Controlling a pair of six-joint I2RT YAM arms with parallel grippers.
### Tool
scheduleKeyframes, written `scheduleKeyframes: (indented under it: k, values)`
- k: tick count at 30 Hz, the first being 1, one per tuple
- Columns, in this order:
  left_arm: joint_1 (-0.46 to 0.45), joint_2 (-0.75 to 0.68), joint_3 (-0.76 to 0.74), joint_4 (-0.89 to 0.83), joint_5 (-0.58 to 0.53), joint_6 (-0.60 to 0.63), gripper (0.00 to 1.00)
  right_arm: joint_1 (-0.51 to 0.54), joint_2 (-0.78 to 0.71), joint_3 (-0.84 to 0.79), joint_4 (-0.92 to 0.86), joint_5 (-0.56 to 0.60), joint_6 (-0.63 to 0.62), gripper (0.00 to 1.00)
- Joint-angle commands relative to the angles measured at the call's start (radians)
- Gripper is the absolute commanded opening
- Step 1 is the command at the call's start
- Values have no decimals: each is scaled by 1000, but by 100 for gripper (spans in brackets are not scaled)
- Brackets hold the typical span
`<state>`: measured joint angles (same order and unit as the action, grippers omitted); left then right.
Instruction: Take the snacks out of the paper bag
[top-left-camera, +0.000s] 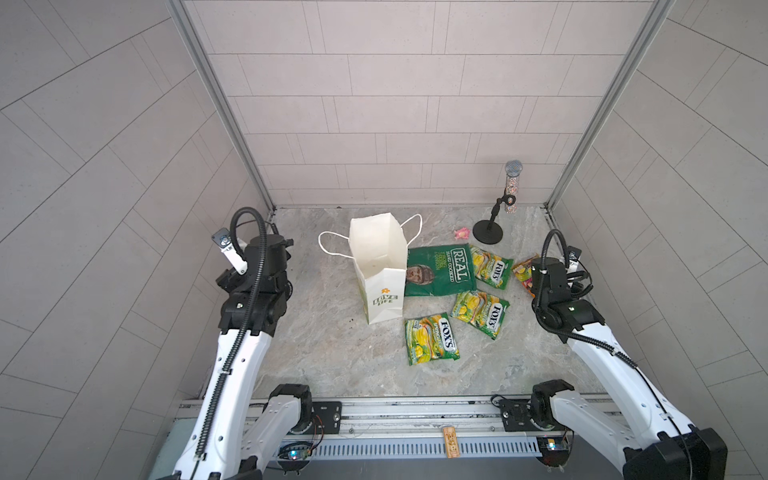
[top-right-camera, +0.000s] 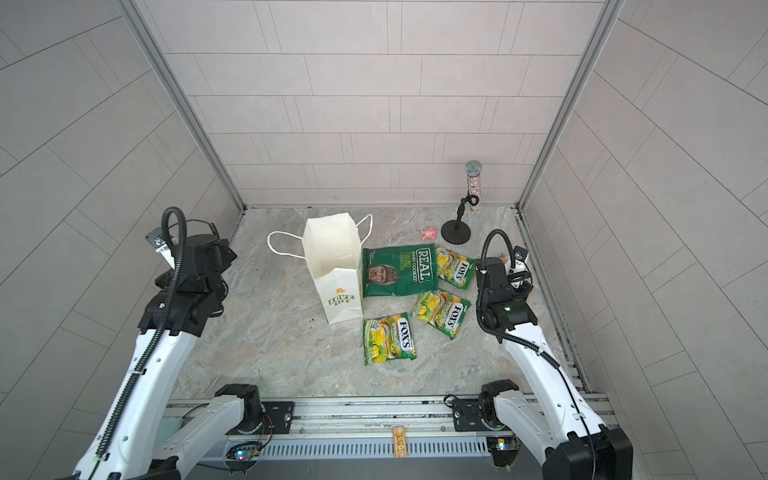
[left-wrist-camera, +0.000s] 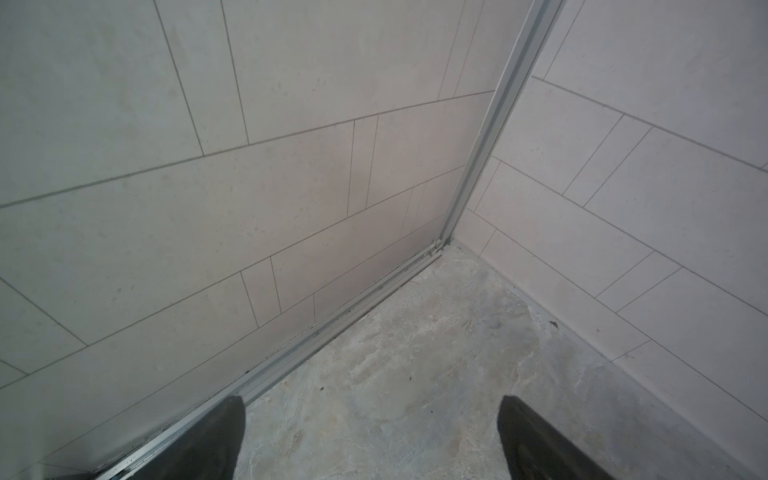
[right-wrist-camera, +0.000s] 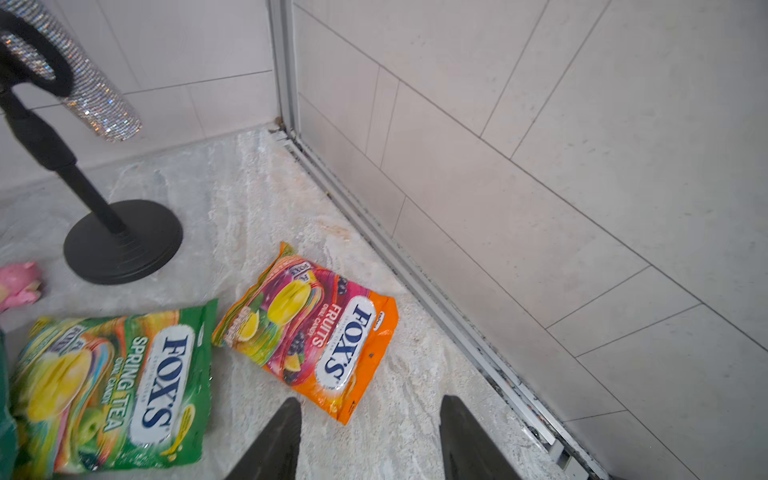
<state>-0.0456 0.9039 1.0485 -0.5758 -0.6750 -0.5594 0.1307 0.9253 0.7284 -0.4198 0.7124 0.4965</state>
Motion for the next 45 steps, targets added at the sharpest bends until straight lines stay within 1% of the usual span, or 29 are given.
scheduleKeyframes:
  k: [1,4,6,9,12,14,17,18,19,20,23,25,30,33,34,36,38,41,43,45]
  values:
    - [5,-26,-80,75,-31,-57,100,-18,0,-45,63,95,-11,55]
    - [5,-21,-175,143,-5,-56,100,-22,-4,-103,151,120,-32,57]
    - [5,-18,-260,214,15,-46,100,-22,-4,-174,243,115,-87,61]
    - [6,-5,-388,375,87,4,100,-23,2,-238,342,111,-145,68]
    - [5,33,-508,562,165,58,100,-24,13,-300,461,104,-211,69]
    - [3,84,-560,653,210,94,100,-23,22,-345,572,101,-258,73]
    - [4,177,-591,767,257,148,100,-25,57,-372,673,94,-290,74]
    - [6,200,-580,780,274,156,100,-26,76,-378,702,92,-297,74]
    - [7,231,-542,743,290,174,100,-25,99,-383,730,83,-304,74]
    - [6,260,-519,740,326,213,100,-25,124,-386,758,71,-311,75]
    - [6,327,-484,781,370,286,100,-25,203,-391,836,52,-332,76]
    - [6,353,-492,834,389,340,100,-25,251,-392,892,42,-360,76]
    - [6,419,-617,1166,433,479,100,-26,341,-363,964,-19,-398,77]
    - [6,466,-677,1361,531,554,100,-25,386,-361,1038,-53,-418,78]
    - [8,488,-687,1405,547,551,100,-26,399,-355,1049,-74,-424,78]
    - [10,525,-695,1444,537,545,100,-26,417,-354,1080,-102,-432,78]
    - [24,571,-717,1522,531,524,100,-30,436,-367,1146,-123,-447,79]
    - [54,629,-751,1646,569,496,100,-34,435,-396,1209,-177,-457,79]
    - [63,651,-746,1656,587,492,100,-43,430,-401,1216,-233,-452,79]
    - [63,667,-738,1652,608,495,100,-62,435,-415,1259,-299,-435,79]
